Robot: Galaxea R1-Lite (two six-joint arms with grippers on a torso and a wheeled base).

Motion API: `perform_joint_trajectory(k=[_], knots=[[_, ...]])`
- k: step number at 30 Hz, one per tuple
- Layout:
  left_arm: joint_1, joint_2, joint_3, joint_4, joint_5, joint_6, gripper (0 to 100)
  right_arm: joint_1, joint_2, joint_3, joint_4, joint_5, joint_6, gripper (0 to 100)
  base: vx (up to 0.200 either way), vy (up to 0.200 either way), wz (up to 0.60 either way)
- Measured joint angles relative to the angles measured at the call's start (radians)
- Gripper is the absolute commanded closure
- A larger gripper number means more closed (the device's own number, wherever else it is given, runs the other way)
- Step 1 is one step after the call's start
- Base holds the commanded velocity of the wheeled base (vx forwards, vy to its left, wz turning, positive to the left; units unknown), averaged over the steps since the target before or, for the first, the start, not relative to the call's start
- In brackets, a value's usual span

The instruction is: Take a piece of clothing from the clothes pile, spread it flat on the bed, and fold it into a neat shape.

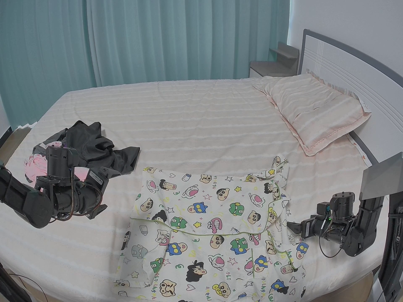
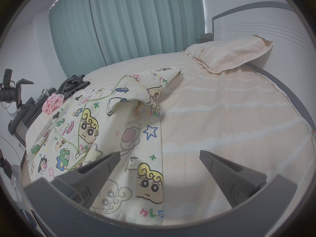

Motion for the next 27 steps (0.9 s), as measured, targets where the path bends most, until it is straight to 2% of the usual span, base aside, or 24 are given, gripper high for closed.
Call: perform_joint_trajectory(k=[12,19,20,27], knots=[[0.000,0.006,0.000,-0.001,0.000,-0.001,0,0.077,0.050,-0.024,-0.003,-0.009,0.004,0,0.000,0.000,0.00],[0.000,0.009,0.000,-0.001,0.000,-0.001,0,0.083,0.073,-0.034,-0.003,-0.006,0.024,0,0.000,0.000,0.00],[0.000,0.009,-0.001,-0.001,0.000,-0.001,0,0.083,0.074,-0.034,-0.003,-0.006,0.028,100,0.000,0.000,0.00],[0.000,0.011,-0.001,-0.002,0.000,-0.001,0,0.085,0.070,-0.027,-0.003,-0.004,0.050,100,0.000,0.000,0.00]])
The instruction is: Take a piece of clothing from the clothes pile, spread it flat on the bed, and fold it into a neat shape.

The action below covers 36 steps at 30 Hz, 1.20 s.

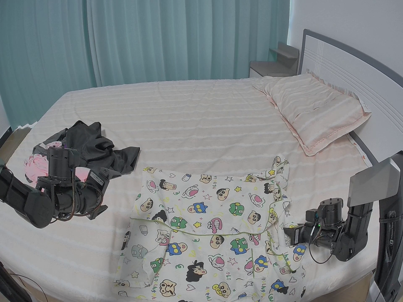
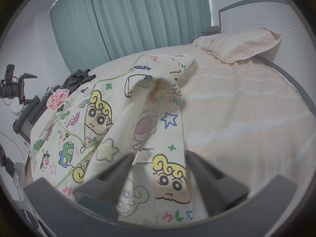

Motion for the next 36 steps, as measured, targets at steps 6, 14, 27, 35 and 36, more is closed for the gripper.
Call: perform_joint_trajectory(k=[6,14,27,35,36], knots=[[0.000,0.000,0.001,0.000,0.000,0.000,0,0.003,-0.017,0.006,0.000,0.000,0.028,100,0.000,0.000,0.00],[0.000,0.000,0.001,0.000,0.001,0.001,0,-0.024,-0.065,0.021,0.000,-0.004,0.035,100,0.000,0.000,0.00],[0.000,0.000,0.001,0.001,0.001,0.001,0,-0.218,-0.115,0.076,-0.008,0.009,0.029,100,0.000,0.000,0.00],[-0.005,0.000,0.001,0.002,0.002,0.003,0,-0.322,-0.105,0.066,-0.013,0.030,0.028,100,0.000,0.000,0.00],[-0.005,0.000,0.001,0.002,0.001,0.003,0,-0.329,-0.103,0.064,-0.013,0.031,0.028,100,0.000,0.000,0.00]])
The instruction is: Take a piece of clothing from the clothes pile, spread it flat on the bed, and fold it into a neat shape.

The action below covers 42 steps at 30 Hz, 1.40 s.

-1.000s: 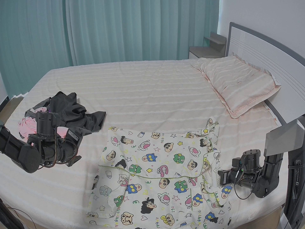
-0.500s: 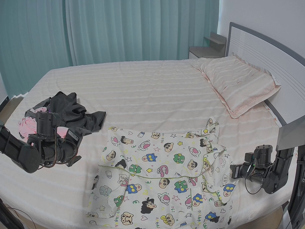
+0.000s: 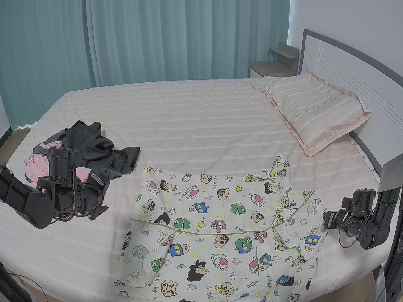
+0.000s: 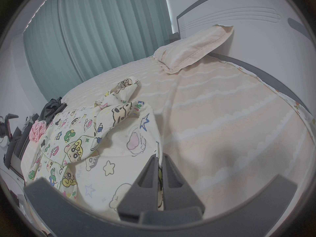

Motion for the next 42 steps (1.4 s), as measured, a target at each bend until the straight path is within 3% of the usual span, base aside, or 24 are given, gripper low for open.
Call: perform_joint_trajectory(k=[11,12,20,27,36,38,41,42], knots=[[-0.003,-0.005,0.014,0.000,0.000,0.000,0,-0.061,0.021,-0.023,0.000,0.003,0.000,100,0.000,0.000,0.00],[-0.003,-0.005,0.016,0.000,0.000,0.000,0,-0.066,0.024,-0.027,0.000,0.003,0.000,0,0.000,0.000,0.00],[-0.039,-0.009,0.049,0.000,-0.005,-0.001,0,-0.082,0.035,-0.040,-0.002,0.010,0.006,0,0.000,0.000,0.00],[-0.140,-0.009,0.108,0.000,-0.011,-0.006,0,-0.121,0.009,-0.035,-0.030,0.014,0.038,0,0.000,0.000,0.00],[-0.266,-0.007,0.154,0.006,-0.028,-0.085,0,-0.101,-0.108,0.037,-0.044,-0.013,0.356,0,0.000,0.000,0.00],[-0.296,-0.001,0.170,0.007,-0.039,-0.096,0,-0.073,-0.159,0.079,-0.067,-0.071,0.431,0,0.000,0.000,0.00],[-0.305,0.003,0.176,0.007,-0.043,-0.098,0,-0.062,-0.175,0.094,-0.079,-0.095,0.454,0,0.000,0.000,0.00],[-0.322,0.016,0.185,0.007,-0.044,-0.099,0,-0.031,-0.203,0.124,-0.100,-0.132,0.498,0,0.000,0.000,0.00]])
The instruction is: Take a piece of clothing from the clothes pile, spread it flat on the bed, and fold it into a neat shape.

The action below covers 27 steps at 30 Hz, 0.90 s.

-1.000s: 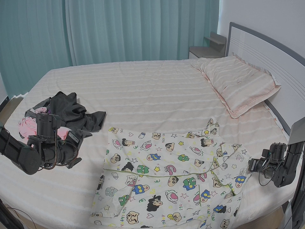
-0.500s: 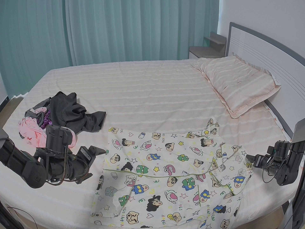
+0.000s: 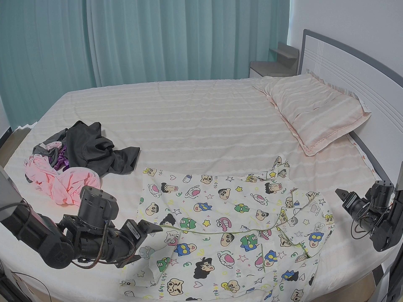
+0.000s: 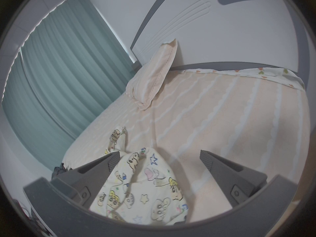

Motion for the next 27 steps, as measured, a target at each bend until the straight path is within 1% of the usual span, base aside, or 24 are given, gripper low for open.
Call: perform_joint_trajectory(k=[3,8,15,23,27], knots=[[-0.027,0.032,0.012,0.000,0.003,0.001,0,0.053,-0.031,0.045,-0.039,-0.040,0.061,0,0.000,0.000,0.00],[-0.064,0.069,0.025,-0.001,0.013,-0.001,0,0.098,-0.046,0.076,-0.055,-0.054,0.094,0,0.000,0.000,0.00],[-0.093,0.113,0.027,-0.005,0.076,-0.003,0,0.111,-0.052,0.085,-0.055,-0.054,0.097,0,0.000,0.000,0.00],[-0.111,0.141,0.004,-0.005,0.097,-0.002,0,0.119,-0.059,0.088,-0.055,-0.053,0.099,0,0.000,0.000,0.00],[-0.120,0.175,-0.015,-0.007,0.140,-0.001,0,0.123,-0.060,0.088,-0.055,-0.053,0.100,0,0.000,0.000,0.00]])
